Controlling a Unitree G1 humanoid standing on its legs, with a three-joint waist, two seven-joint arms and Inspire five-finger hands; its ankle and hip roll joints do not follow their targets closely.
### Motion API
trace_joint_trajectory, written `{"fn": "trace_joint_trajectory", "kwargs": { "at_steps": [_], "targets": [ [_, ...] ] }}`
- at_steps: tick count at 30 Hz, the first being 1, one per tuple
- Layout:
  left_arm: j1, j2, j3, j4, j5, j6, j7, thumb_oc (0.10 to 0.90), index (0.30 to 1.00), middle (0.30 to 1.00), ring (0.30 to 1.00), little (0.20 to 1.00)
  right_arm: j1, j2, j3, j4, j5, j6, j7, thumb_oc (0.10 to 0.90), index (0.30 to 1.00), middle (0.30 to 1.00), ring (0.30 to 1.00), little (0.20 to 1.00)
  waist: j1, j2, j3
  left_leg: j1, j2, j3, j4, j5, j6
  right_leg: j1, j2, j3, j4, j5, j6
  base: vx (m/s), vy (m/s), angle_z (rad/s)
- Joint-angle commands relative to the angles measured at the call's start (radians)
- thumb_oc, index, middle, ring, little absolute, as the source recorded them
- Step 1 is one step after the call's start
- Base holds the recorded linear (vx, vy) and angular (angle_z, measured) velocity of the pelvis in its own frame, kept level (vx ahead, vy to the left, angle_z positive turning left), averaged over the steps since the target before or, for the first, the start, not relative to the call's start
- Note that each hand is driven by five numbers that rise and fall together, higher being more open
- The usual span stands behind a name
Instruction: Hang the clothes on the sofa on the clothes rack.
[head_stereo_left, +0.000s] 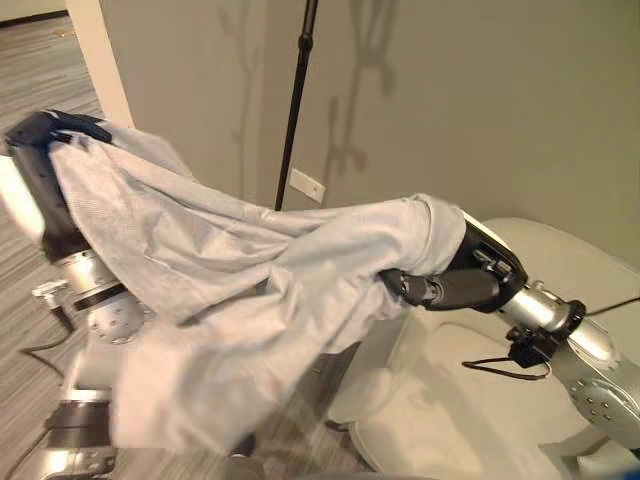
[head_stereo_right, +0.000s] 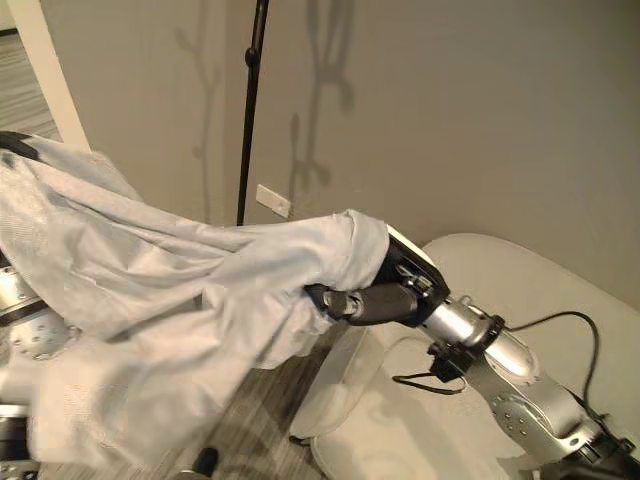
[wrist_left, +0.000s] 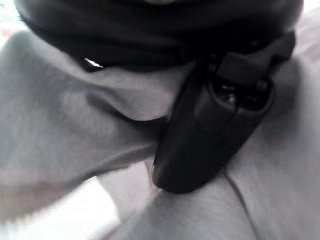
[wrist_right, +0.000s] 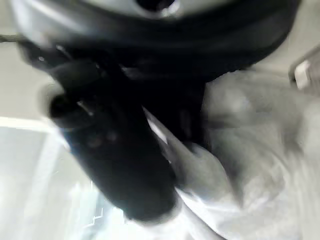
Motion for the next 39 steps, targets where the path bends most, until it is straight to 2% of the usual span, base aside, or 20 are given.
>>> {"fn": "trace_joint_trajectory", "kwargs": {
  "at_steps": [1, 2, 3, 4, 5, 6, 11, 12, 13, 15, 16, 20, 22, 23, 24, 26, 31, 32, 36, 39],
  "targets": [
    [-0.063, 0.036, 0.026, -0.086, 0.067, -0.118, 0.005, 0.4, 0.3, 0.3, 0.3, 0.3, -0.083, -0.085, -0.108, -0.063, -0.099, -0.125, 0.01, 0.4, 0.3, 0.3, 0.3, 0.3, 0.007, 0.024, -0.1, 0.074, -0.007, 0.017, -0.027, -0.109, 0.002, -0.038, 0.09, 0.039, 0.072, -0.052, -0.003, 0.04, 0.145, -0.01],
    [-0.063, 0.033, 0.026, -0.088, 0.067, -0.118, 0.004, 0.4, 0.3, 0.3, 0.3, 0.3, -0.075, -0.087, -0.115, -0.066, -0.099, -0.124, 0.009, 0.4, 0.3, 0.3, 0.3, 0.3, 0.007, 0.026, -0.102, 0.07, -0.006, 0.016, -0.027, -0.105, 0.002, -0.041, 0.091, 0.037, 0.07, -0.047, -0.005, 0.02, 0.043, 0.01],
    [-0.032, 0.019, 0.041, -0.102, 0.074, -0.109, -0.005, 0.4, 0.3, 0.3, 0.3, 0.3, -0.026, -0.149, -0.15, -0.091, -0.12, -0.131, 0.02, 0.4, 0.3, 0.3, 0.3, 0.3, -0.002, 0.028, -0.098, 0.07, -0.013, 0.006, -0.027, -0.102, 0.002, -0.061, 0.177, 0.035, 0.07, -0.118, -0.029, 0.0, 0.016, 0.03],
    [-0.029, 0.011, 0.039, -0.096, 0.075, -0.106, -0.003, 0.4, 0.3, 0.3, 0.3, 0.3, -0.014, -0.169, -0.155, -0.092, -0.122, -0.133, 0.023, 0.4, 0.3, 0.3, 0.3, 0.3, -0.005, 0.029, -0.093, 0.061, -0.022, -0.004, -0.027, -0.089, 0.002, -0.073, 0.226, 0.041, 0.063, -0.133, -0.044, 0.01, 0.017, 0.07],
    [-0.029, 0.01, 0.039, -0.096, 0.075, -0.106, -0.003, 0.4, 0.3, 0.3, 0.3, 0.3, -0.012, -0.169, -0.157, -0.093, -0.122, -0.133, 0.023, 0.4, 0.3, 0.3, 0.3, 0.3, -0.006, 0.029, -0.094, 0.06, -0.022, -0.005, -0.027, -0.088, 0.002, -0.073, 0.226, 0.04, 0.061, -0.131, -0.044, -0.01, 0.02, 0.16],
    [0.0, 0.0, 0.062, -0.079, 0.071, -0.099, 0.004, 0.4, 0.3, 0.3, 0.3, 0.3, -0.003, -0.185, -0.174, -0.089, -0.126, -0.141, 0.028, 0.4, 0.3, 0.3, 0.3, 0.3, -0.015, 0.026, -0.079, 0.061, -0.044, -0.017, -0.027, -0.082, 0.003, -0.094, 0.309, 0.06, 0.057, -0.159, -0.053, -0.01, 0.016, 0.22],
    [0.095, -0.055, 0.131, -0.058, 0.038, -0.106, -0.008, 0.4, 0.3, 0.3, 0.3, 0.3, 0.041, -0.179, -0.23, -0.051, -0.271, -0.147, -0.063, 0.4, 0.3, 0.3, 0.3, 0.3, -0.03, 0.025, -0.085, 0.06, -0.074, -0.014, -0.027, -0.079, -0.005, -0.037, 0.351, 0.041, -0.08, -0.158, -0.087, 0.02, -0.007, 0.1],
    [0.148, -0.087, 0.175, -0.064, -0.007, -0.127, -0.005, 0.4, 0.3, 0.3, 0.3, 0.3, 0.082, -0.167, -0.268, -0.033, -0.381, -0.145, -0.114, 0.4, 0.3, 0.3, 0.3, 0.3, -0.039, 0.044, -0.104, 0.052, -0.069, -0.004, -0.027, -0.08, -0.007, -0.025, 0.368, 0.066, -0.135, -0.139, -0.082, 0.09, -0.038, 0.16],
    [0.152, -0.09, 0.176, -0.068, -0.01, -0.128, -0.008, 0.4, 0.3, 0.3, 0.3, 0.3, 0.092, -0.167, -0.274, -0.039, -0.389, -0.144, -0.12, 0.4, 0.3, 0.3, 0.3, 0.3, -0.037, 0.047, -0.108, 0.05, -0.068, -0.002, -0.027, -0.081, -0.007, -0.023, 0.37, 0.067, -0.143, -0.134, -0.082, 0.12, -0.011, 0.04],
    [0.224, -0.13, 0.221, -0.081, -0.029, -0.133, -0.02, 0.4, 0.3, 0.3, 0.3, 0.3, 0.165, -0.102, -0.338, -0.053, -0.56, -0.117, -0.181, 0.4, 0.3, 0.3, 0.3, 0.3, -0.047, 0.071, -0.138, 0.043, -0.062, 0.02, -0.027, -0.086, 0.001, -0.001, 0.376, 0.089, -0.206, -0.113, -0.081, 0.09, 0.004, -0.13],
    [0.241, -0.138, 0.235, -0.076, -0.034, -0.137, -0.017, 0.4, 0.3, 0.3, 0.3, 0.3, 0.174, -0.04, -0.354, -0.056, -0.657, -0.114, -0.212, 0.4, 0.3, 0.3, 0.3, 0.3, -0.055, 0.094, -0.154, 0.045, -0.059, 0.03, -0.027, -0.089, 0.008, 0.01, 0.38, 0.104, -0.236, -0.106, -0.08, 0.07, 0.004, -0.24],
    [0.222, -0.135, 0.211, -0.094, -0.001, -0.122, -0.003, 0.4, 0.3, 0.3, 0.3, 0.3, 0.125, 0.122, -0.334, -0.046, -0.879, -0.115, -0.358, 0.4, 0.3, 0.3, 0.3, 0.3, -0.046, 0.119, -0.146, 0.042, -0.043, 0.061, 0.002, -0.091, 0.012, 0.041, 0.38, 0.111, -0.271, -0.095, -0.079, 0.03, 0.003, -0.21],
    [0.164, -0.126, 0.174, -0.085, 0.027, -0.117, 0.02, 0.4, 0.3, 0.3, 0.3, 0.3, 0.074, 0.178, -0.326, -0.032, -1.017, -0.115, -0.444, 0.4, 0.3, 0.3, 0.3, 0.3, -0.047, 0.116, -0.104, -0.026, -0.016, 0.147, 0.106, -0.108, -0.017, 0.059, 0.354, 0.074, -0.277, -0.1, -0.075, -0.1, 0.027, -0.08],
    [0.155, -0.122, 0.173, -0.08, 0.031, -0.118, 0.024, 0.4, 0.3, 0.3, 0.3, 0.3, 0.065, 0.182, -0.321, -0.026, -1.027, -0.117, -0.453, 0.4, 0.3, 0.3, 0.3, 0.3, -0.049, 0.112, -0.1, -0.043, -0.019, 0.147, 0.125, -0.108, -0.017, 0.053, 0.352, 0.071, -0.277, -0.094, -0.075, -0.17, 0.079, 0.33],
    [0.117, -0.124, 0.147, -0.075, 0.054, -0.112, 0.04, 0.4, 0.3, 0.3, 0.3, 0.3, 0.036, 0.224, -0.314, -0.007, -1.177, -0.092, -0.557, 0.4, 0.3, 0.3, 0.3, 0.3, -0.066, 0.113, -0.082, -0.076, 0.059, 0.305, 0.164, -0.107, -0.02, 0.06, 0.329, 0.032, -0.286, -0.093, -0.071, -0.13, 0.06, 0.56],
    [0.114, -0.127, 0.154, -0.079, 0.068, -0.105, 0.051, 0.4, 0.3, 0.3, 0.3, 0.3, 0.026, 0.283, -0.304, -0.004, -1.27, -0.072, -0.598, 0.4, 0.3, 0.3, 0.3, 0.3, -0.065, 0.116, -0.088, -0.071, 0.09, 0.344, 0.16, -0.113, -0.015, 0.064, 0.324, 0.028, -0.292, -0.094, -0.068, -0.04, 0.06, 0.86],
    [0.044, -0.07, 0.161, -0.024, 0.09, -0.082, 0.115, 0.4, 0.3, 0.3, 0.3, 0.3, -0.069, 0.304, -0.277, 0.052, -1.382, -0.031, -0.694, 0.4, 0.3, 0.3, 0.3, 0.3, -0.05, 0.111, -0.104, -0.083, 0.127, 0.232, 0.09, -0.047, -0.049, 0.068, 0.316, 0.046, -0.29, -0.101, -0.066, 0.1, 0.099, 0.16],
    [-0.007, -0.035, 0.14, 0.002, 0.102, -0.067, 0.14, 0.4, 0.3, 0.3, 0.3, 0.3, -0.129, 0.298, -0.252, 0.102, -1.401, -0.01, -0.755, 0.4, 0.3, 0.3, 0.3, 0.3, -0.033, 0.107, -0.094, -0.12, 0.168, 0.163, 0.048, 0.013, -0.076, 0.081, 0.308, 0.058, -0.285, -0.113, -0.063, 0.11, 0.113, -0.04],
    [-0.085, -0.007, 0.089, 0.043, 0.161, -0.044, 0.17, 0.4, 0.3, 0.3, 0.3, 0.3, -0.206, 0.328, -0.243, 0.137, -1.493, 0.042, -0.854, 0.4, 0.3, 0.3, 0.3, 0.3, -0.027, 0.126, -0.085, -0.141, 0.204, 0.15, -0.021, 0.033, -0.094, 0.119, 0.293, 0.058, -0.274, -0.146, -0.047, 0.16, 0.208, -0.12],
    [-0.078, -0.014, 0.084, 0.05, 0.184, -0.038, 0.192, 0.4, 0.3, 0.3, 0.3, 0.3, -0.193, 0.337, -0.289, 0.134, -1.581, 0.09, -0.915, 0.4, 0.3, 0.3, 0.3, 0.3, -0.033, 0.146, -0.115, -0.119, 0.188, 0.139, -0.018, 0.032, -0.096, 0.138, 0.271, 0.067, -0.272, -0.151, -0.037, 0.21, 0.266, -0.02]
  ]
}}
